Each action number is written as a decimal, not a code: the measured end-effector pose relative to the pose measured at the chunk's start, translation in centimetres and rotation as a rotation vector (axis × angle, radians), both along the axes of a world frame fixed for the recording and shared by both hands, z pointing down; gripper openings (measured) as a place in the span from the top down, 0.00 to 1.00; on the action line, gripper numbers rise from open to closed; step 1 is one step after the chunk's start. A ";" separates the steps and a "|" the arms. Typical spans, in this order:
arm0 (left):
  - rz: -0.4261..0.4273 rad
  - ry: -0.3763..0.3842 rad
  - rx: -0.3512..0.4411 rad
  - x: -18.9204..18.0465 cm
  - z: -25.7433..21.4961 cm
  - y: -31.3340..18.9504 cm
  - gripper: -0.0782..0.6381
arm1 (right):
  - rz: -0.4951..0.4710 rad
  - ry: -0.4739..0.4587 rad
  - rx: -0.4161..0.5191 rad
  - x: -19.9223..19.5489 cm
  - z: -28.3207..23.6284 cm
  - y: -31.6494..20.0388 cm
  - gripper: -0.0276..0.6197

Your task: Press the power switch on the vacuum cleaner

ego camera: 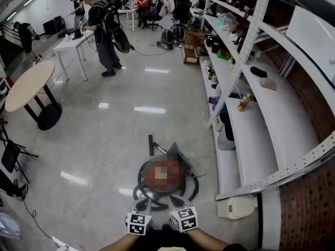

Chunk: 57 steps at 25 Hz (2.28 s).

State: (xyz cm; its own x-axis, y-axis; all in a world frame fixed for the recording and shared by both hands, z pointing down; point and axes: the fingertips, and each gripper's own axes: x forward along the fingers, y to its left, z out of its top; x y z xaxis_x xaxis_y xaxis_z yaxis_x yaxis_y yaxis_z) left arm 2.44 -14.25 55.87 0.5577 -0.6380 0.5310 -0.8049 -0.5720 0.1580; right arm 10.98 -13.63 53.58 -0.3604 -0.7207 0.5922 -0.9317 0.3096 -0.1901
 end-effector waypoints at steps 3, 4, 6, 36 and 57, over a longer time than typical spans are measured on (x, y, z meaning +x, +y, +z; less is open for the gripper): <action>-0.044 -0.014 0.035 -0.4 -1.3 1.3 0.87 | -0.036 0.007 0.055 0.4 -2.0 1.6 0.97; -0.056 -0.018 0.047 -0.6 -1.6 1.9 0.87 | -0.044 0.005 0.070 0.5 -2.5 2.2 0.97; -0.077 -0.031 0.066 -0.9 -2.1 3.7 0.87 | -0.062 -0.005 0.090 0.5 -3.1 3.7 0.97; -0.176 -0.010 0.164 -8.3 -7.8 13.3 0.87 | -0.076 -0.017 0.139 -3.9 -7.3 13.2 0.97; -0.040 0.143 0.134 -12.9 -8.4 28.7 0.87 | 0.107 -0.023 0.164 -9.5 -10.0 29.0 0.97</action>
State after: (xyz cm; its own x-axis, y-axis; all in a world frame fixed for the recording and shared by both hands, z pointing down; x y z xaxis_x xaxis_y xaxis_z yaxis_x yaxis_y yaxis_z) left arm -10.44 14.42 47.42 0.5943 -0.7204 0.3575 -0.8021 -0.5639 0.1969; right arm 1.45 15.36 43.60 -0.2891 -0.8416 0.4561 -0.9568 0.2381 -0.1672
